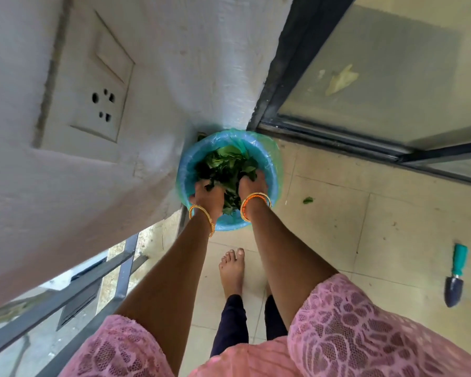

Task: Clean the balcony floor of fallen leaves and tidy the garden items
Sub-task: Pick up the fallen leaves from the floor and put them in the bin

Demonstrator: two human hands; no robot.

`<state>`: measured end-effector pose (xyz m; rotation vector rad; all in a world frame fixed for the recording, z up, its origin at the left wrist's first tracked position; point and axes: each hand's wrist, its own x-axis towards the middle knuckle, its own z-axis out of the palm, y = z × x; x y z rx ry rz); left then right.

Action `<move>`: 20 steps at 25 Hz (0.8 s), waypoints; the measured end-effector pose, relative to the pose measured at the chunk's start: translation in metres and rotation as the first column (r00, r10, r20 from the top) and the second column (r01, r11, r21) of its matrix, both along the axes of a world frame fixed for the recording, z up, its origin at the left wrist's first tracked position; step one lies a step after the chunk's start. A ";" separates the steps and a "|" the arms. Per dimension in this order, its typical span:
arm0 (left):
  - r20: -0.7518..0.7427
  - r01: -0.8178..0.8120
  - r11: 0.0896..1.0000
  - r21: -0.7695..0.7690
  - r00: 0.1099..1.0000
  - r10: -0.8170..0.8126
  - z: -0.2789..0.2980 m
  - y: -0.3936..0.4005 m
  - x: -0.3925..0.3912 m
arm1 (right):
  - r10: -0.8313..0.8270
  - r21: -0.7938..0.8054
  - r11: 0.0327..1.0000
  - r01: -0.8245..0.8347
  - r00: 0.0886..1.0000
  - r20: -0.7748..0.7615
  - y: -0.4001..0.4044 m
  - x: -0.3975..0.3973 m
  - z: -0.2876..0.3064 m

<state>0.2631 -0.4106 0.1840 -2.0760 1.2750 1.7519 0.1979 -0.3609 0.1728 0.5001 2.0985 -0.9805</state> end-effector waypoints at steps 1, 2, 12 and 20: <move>0.031 0.100 0.990 -0.096 0.995 -0.097 -0.001 0.002 0.000 | 0.033 0.017 0.999 -0.033 0.999 -0.025 0.002 0.000 0.002; 0.030 0.175 0.976 -0.131 0.985 -0.173 -0.006 0.003 0.001 | 0.073 0.042 0.997 -0.071 0.996 -0.051 0.004 -0.001 0.006; 0.053 0.262 0.950 -0.169 0.965 -0.256 -0.010 0.024 -0.006 | -0.051 0.036 0.997 0.064 0.954 -0.295 0.086 -0.017 0.012; -0.179 0.643 0.764 -0.052 0.747 -0.641 -0.030 0.144 -0.057 | 0.003 0.259 0.966 0.000 1.000 -0.010 0.199 -0.065 -0.077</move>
